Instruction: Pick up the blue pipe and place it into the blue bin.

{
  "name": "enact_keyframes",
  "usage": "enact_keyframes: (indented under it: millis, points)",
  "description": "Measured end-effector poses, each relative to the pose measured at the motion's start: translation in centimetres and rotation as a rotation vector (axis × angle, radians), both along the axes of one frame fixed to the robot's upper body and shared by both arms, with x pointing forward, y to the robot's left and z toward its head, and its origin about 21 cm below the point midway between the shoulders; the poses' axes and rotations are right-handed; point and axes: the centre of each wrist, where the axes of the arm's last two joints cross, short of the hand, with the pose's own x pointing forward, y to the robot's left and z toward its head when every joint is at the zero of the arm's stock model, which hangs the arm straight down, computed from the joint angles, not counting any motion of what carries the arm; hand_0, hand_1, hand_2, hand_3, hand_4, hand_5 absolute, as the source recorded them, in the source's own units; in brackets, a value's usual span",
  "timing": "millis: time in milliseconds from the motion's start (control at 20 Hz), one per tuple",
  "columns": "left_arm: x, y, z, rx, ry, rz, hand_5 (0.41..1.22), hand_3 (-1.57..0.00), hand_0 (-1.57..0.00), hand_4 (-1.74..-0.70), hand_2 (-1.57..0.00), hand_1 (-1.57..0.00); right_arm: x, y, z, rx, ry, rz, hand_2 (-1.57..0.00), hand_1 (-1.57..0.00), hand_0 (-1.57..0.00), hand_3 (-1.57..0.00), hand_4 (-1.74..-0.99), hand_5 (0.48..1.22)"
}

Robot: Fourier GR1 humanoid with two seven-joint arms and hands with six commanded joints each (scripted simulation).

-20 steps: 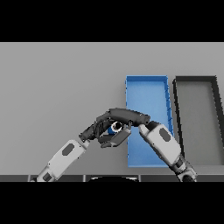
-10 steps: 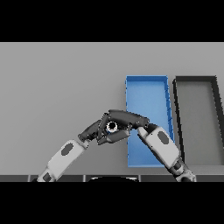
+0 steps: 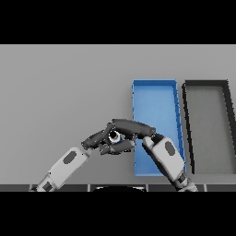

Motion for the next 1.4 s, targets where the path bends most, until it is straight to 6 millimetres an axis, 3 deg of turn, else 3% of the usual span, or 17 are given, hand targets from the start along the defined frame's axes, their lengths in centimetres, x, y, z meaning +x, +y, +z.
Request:
enact_keyframes:
  millis: [150, 350, 450, 650, 800, 1000, 1250, 1400]
  points:
    - [0.3, 0.2, -0.2, 0.042, -0.006, 0.057, 0.842, -0.05, -0.16, -0.88, -0.14, -0.13, 0.0, -0.2, 0.3, 0.021, 0.003, 0.005, -1.57, -1.57, -1.57, -1.57, -1.484, 1.216]
    - [0.7, 0.5, -0.4, 0.08, 0.011, 0.091, 0.689, -0.02, -0.07, -0.83, -0.06, -0.05, 0.2, -0.2, -0.1, 0.037, 0.0, -0.013, -1.57, -1.57, -1.57, -1.57, -1.485, 1.219]
    - [0.6, 0.3, -0.4, 0.068, 0.026, 0.104, 0.636, -0.01, -0.04, -0.84, -0.04, -0.03, 0.3, 0.0, 0.0, 0.037, 0.0, -0.022, -1.57, -1.57, -1.57, -1.57, -1.487, 1.22]
    - [0.3, 0.9, -0.6, 0.085, 0.092, 0.145, 0.605, -0.01, -0.02, -0.88, -0.01, -0.01, 0.2, -0.2, 0.3, 0.064, 0.0, -0.035, -1.57, -1.57, -1.57, -1.57, -1.492, 1.22]
    - [-0.1, 1.1, -1.2, 0.11, 0.111, 0.159, 0.555, 0.0, -0.01, -0.88, -0.01, -0.01, 0.5, -0.6, 0.6, 0.128, 0.145, 0.002, -1.57, -1.57, -1.57, -1.57, -1.492, 1.221]
    - [-0.4, 0.9, -1.0, 0.116, 0.105, 0.151, 0.523, 0.0, 0.0, -0.87, 0.0, 0.0, 1.3, -0.3, 3.2, 0.183, 0.265, 0.026, -1.57, -1.57, -1.57, -1.57, -1.493, 1.221]
    - [-0.4, 1.0, -1.1, 0.118, 0.108, 0.145, 0.493, 0.0, 0.0, -0.86, 0.0, 0.0, 1.9, -1.0, 9.5, 0.256, 0.193, 0.027, -1.57, -1.57, -1.57, -1.57, -1.494, 1.221]
    - [-0.4, 1.0, -0.9, 0.113, 0.11, 0.143, 0.484, 0.0, 0.0, -0.87, 0.0, 0.0, 3.6, -1.5, 13.1, 0.291, 0.105, -0.019, -1.57, -1.57, -1.57, -1.57, -1.496, 1.221]
